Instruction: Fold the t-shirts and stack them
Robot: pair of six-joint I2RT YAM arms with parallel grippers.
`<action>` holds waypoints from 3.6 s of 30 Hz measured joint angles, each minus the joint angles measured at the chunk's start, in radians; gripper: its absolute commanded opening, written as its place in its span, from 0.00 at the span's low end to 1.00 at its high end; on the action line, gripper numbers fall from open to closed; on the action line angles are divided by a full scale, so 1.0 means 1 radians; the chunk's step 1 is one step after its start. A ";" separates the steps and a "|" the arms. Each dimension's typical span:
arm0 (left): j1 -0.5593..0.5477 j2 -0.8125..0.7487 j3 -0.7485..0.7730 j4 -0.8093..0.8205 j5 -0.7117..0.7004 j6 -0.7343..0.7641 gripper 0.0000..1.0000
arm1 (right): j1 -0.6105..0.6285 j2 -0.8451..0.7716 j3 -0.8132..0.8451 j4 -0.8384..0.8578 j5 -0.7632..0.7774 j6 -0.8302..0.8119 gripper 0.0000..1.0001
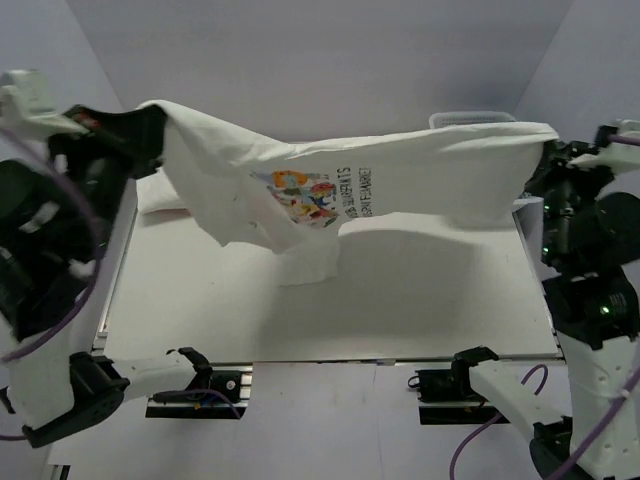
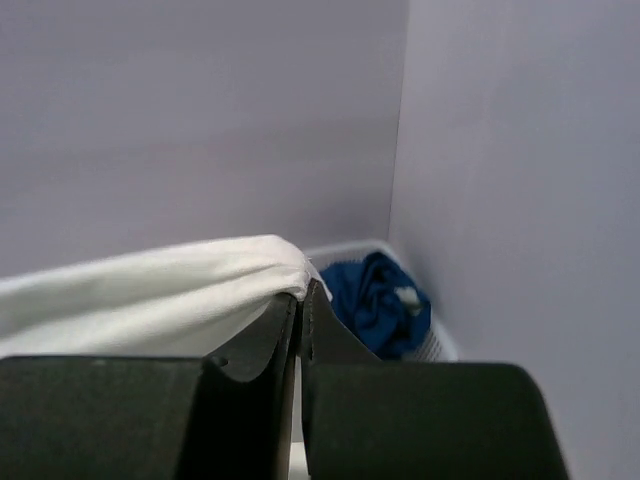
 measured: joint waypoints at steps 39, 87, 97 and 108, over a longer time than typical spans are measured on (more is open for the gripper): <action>0.254 1.298 0.235 0.512 -0.084 0.465 0.99 | -0.010 0.814 -0.167 0.100 -0.142 0.075 0.90; 0.396 1.154 -0.323 0.233 0.276 -0.047 0.99 | -0.026 1.214 -0.043 0.002 -0.271 0.355 0.90; 0.439 1.262 -0.103 0.175 0.378 0.071 0.99 | -0.016 1.237 0.085 -0.027 -0.362 0.217 0.90; 0.401 0.431 -0.944 0.251 0.772 0.005 0.99 | 0.097 0.675 -0.317 0.090 -0.642 0.333 0.90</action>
